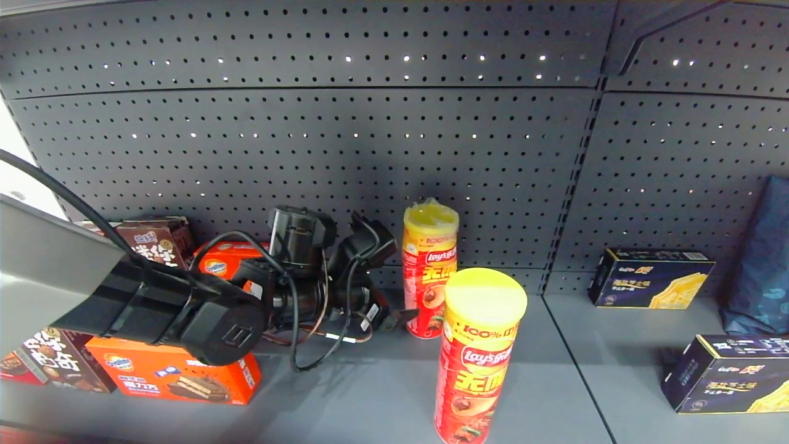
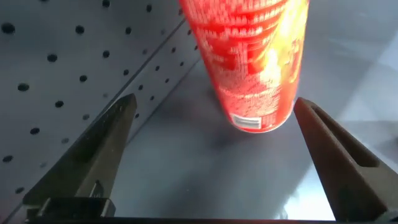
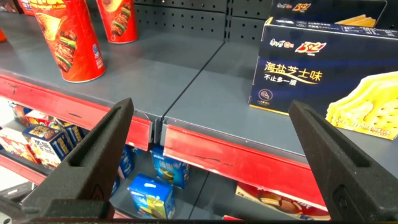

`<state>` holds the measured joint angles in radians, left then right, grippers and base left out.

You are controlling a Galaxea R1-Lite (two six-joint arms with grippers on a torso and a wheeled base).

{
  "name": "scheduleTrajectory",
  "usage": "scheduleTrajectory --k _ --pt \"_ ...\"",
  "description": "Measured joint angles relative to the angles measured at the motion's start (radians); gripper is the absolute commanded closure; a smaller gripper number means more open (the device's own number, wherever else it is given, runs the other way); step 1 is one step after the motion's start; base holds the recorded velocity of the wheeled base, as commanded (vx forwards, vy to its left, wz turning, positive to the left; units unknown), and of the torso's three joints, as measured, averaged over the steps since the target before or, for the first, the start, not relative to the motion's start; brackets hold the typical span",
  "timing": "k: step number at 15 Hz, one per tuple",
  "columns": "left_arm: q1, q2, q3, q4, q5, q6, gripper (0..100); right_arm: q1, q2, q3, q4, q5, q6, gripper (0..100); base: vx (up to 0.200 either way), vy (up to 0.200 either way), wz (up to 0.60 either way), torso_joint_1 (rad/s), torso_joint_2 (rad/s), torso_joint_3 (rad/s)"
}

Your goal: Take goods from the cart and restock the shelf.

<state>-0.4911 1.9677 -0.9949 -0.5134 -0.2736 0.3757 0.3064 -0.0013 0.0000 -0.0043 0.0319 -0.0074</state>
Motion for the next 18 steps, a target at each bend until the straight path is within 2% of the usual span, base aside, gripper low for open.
scheduleTrajectory --k 4,9,18 --pt "-0.005 0.014 -0.007 -0.011 0.034 -0.010 0 0.000 0.000 0.000 0.000 0.000 0.000 0 0.000 0.000 0.00 0.000 0.00 0.000" --pt "-0.014 0.026 -0.018 -0.012 0.076 -0.058 0 0.000 0.000 0.000 0.000 0.000 0.000 0 0.000 0.000 0.00 0.000 0.00 0.000" --pt "-0.011 0.031 -0.020 -0.020 0.132 -0.057 0 0.000 0.000 0.000 0.000 0.000 0.000 0 0.000 0.000 0.00 0.000 0.00 0.000"
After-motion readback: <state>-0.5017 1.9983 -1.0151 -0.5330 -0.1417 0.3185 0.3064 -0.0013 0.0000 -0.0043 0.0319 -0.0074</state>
